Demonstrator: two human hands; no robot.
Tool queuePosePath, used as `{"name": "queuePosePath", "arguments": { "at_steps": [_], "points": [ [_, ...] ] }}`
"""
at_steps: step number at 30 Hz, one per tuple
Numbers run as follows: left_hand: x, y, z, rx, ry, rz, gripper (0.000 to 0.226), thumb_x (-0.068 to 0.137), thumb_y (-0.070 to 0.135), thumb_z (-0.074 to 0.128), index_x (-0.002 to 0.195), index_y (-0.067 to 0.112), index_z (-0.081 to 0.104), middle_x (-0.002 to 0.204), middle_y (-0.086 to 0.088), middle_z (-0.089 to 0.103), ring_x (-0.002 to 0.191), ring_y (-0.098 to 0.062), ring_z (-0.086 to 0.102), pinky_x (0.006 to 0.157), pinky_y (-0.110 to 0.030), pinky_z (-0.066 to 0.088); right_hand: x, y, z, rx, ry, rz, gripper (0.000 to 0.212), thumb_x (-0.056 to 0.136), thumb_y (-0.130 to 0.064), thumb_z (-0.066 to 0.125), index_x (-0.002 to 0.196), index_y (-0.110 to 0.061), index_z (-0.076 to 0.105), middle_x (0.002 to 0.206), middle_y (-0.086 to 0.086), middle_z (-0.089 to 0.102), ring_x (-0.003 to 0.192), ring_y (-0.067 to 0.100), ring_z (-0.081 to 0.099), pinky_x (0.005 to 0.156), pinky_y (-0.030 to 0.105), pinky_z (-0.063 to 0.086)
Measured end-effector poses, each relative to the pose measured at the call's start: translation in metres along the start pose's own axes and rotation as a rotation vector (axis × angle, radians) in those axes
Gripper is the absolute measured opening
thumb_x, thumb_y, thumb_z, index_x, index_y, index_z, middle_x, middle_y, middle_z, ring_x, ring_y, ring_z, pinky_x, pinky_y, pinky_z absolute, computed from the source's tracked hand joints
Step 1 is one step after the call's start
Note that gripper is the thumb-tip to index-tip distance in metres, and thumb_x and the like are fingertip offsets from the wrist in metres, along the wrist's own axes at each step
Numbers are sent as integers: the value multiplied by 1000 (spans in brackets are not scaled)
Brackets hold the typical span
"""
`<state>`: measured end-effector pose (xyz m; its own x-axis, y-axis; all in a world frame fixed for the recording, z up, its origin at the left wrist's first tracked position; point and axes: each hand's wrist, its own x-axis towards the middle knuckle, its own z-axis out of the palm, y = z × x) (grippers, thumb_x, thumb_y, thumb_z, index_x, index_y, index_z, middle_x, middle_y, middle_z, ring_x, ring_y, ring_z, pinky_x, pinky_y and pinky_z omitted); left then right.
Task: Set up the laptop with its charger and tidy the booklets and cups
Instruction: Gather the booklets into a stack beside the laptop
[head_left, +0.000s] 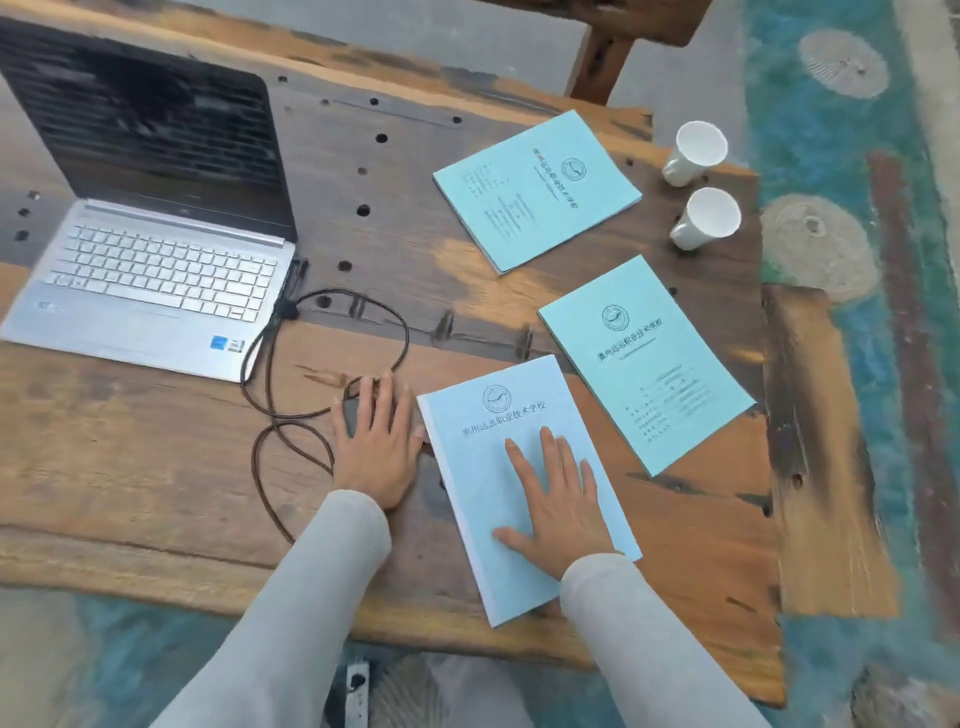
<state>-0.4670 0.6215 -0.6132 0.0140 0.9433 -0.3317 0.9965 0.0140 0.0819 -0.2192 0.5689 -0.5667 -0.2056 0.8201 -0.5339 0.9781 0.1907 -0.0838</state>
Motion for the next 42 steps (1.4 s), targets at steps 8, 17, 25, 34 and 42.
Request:
{"name": "queuePosePath", "arguments": {
  "at_steps": [8, 17, 25, 34, 42],
  "points": [
    [-21, -61, -1, 117, 17, 76, 61, 100, 42, 20, 155, 19, 34, 162, -5, 30, 151, -34, 18, 116, -66, 8, 35, 17, 5, -61, -115, -85, 114, 72, -86, 50, 146, -53, -31, 159, 4, -41, 150, 32, -31, 119, 61, -9],
    [-58, -160, 2, 229, 64, 176, 60, 102, 42, 23, 156, 16, 31, 161, -6, 32, 151, -32, 19, 118, -63, 9, 63, -29, 8, 63, -75, 15, 106, 73, -95, 31, 146, -51, -32, 156, 5, -45, 147, 32, -36, 117, 63, -10],
    [-62, -155, -3, 236, 35, 140, 59, 102, 39, 27, 155, 14, 33, 161, -7, 31, 150, -34, 23, 118, -64, 12, 117, -65, -23, 165, -96, 77, 109, 74, -91, 43, 153, -49, -20, 160, 7, -38, 150, 35, -30, 118, 65, -6],
    [-15, -149, -35, 213, -33, 225, 64, 103, 52, 28, 157, 17, 26, 165, -6, 22, 152, -29, 17, 118, -60, 14, 157, -91, -44, 222, -62, 170, 110, 73, -91, 45, 153, -49, -19, 162, 6, -36, 151, 34, -28, 118, 65, -4],
    [81, -98, -64, 98, -52, 385, 83, 96, 66, 24, 159, 13, 14, 167, -6, 4, 154, -29, 1, 120, -58, 7, 183, -100, -63, 206, -62, 195, 110, 73, -92, 41, 153, -49, -22, 161, 7, -37, 151, 34, -27, 120, 65, -2]
  ]
}}
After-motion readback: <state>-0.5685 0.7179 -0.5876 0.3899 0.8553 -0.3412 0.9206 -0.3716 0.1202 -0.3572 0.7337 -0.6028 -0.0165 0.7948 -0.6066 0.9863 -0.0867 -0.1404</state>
